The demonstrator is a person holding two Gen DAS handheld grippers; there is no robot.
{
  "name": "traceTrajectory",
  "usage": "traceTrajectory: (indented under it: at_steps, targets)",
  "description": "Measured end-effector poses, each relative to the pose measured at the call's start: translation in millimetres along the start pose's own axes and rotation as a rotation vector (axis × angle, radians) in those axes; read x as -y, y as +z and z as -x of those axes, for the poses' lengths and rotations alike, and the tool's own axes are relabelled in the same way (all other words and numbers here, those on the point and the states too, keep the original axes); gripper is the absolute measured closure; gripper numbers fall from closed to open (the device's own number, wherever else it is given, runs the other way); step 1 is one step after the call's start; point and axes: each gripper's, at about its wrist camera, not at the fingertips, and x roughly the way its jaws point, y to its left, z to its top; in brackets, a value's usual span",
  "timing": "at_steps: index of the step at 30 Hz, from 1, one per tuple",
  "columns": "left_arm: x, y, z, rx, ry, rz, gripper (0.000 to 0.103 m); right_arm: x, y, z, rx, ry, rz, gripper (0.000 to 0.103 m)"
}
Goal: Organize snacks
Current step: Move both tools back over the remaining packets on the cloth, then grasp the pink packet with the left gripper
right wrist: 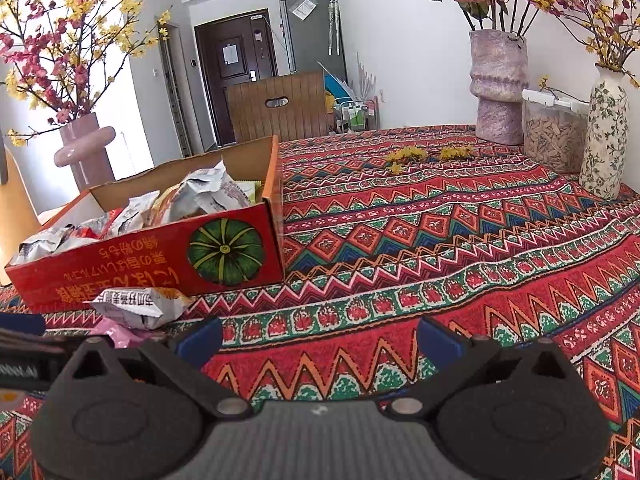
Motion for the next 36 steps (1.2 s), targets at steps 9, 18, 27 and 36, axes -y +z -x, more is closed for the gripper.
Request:
traceTrajectory:
  at_steps: [9,18,27,36]
  targets:
    - [9.8,-7.1,-10.8,-0.015,-0.029,-0.036,0.025,-1.9,-0.1,-0.6,-0.004,-0.001,0.000,0.000]
    - [9.1,-7.9,-0.5,0.020,-0.059,-0.034,0.041,-1.9,-0.6,-3.3,-0.014,0.001,0.000,0.000]
    - [-14.5,-20.4,35.6,0.090,-0.054,-0.005,0.041,-2.5,-0.3,-4.2,-0.016,-0.002,-0.001,0.000]
    - [-55.3,-25.3,48.9,0.143,0.009,0.079,0.042,-12.7,1.7,1.8,0.001,0.005,0.024,0.000]
